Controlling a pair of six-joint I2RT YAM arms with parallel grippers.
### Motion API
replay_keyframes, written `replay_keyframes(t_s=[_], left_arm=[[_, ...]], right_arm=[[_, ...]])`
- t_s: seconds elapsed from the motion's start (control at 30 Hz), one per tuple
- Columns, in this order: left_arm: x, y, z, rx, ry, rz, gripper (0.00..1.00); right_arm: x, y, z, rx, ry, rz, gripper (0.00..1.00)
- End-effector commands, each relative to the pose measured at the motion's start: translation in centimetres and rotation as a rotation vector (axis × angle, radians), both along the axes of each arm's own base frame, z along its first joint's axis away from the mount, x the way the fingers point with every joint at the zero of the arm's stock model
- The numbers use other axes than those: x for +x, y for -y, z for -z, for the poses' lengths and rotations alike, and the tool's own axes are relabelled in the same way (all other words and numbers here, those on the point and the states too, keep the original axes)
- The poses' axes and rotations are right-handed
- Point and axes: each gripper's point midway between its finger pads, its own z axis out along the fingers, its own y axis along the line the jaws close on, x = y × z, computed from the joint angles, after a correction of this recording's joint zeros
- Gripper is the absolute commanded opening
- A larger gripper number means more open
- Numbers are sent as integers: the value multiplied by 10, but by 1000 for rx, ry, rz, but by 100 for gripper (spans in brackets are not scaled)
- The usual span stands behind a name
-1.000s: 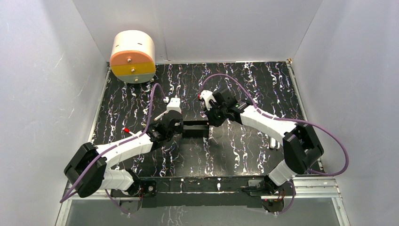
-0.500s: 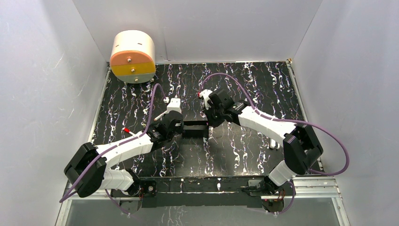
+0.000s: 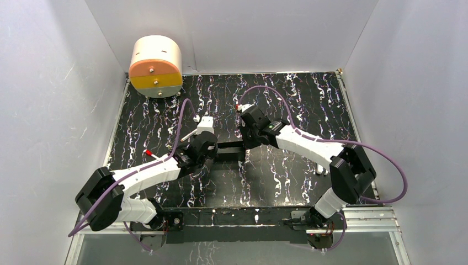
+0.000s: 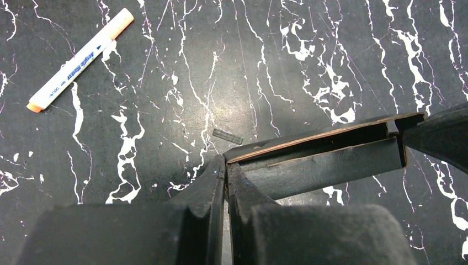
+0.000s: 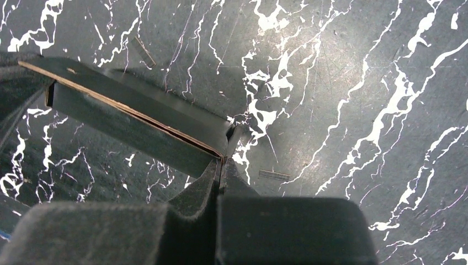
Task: Fold the paper box
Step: Close the paper box at the center of the board.
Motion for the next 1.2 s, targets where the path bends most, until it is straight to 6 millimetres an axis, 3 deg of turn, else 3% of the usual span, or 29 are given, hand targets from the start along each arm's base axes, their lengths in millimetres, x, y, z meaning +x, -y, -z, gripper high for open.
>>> replay_keyframes(t_s=[0.0, 0.33, 0.53, 0.67, 0.87, 1.0, 1.17], left_arm=[[-37, 2, 31, 50, -152, 75, 0], [-42, 8, 35, 23, -169, 75, 0], [-48, 7, 47, 19, -188, 80, 0], [-49, 4, 53, 36, -196, 76, 0], [-49, 1, 53, 53, -192, 73, 0], [-48, -1, 51, 67, -186, 72, 0], [-47, 0, 49, 68, -182, 78, 0]], right_arm=[[2, -27, -12, 83, -12, 57, 0], [-4, -16, 12, 13, -13, 105, 0], [-5, -13, 22, 10, 12, 86, 0], [-3, -19, 5, 45, 50, 27, 5], [3, -19, -36, 86, 174, -47, 28], [3, -9, -48, 82, 217, -67, 44], [3, 4, -59, 93, 242, -84, 51]])
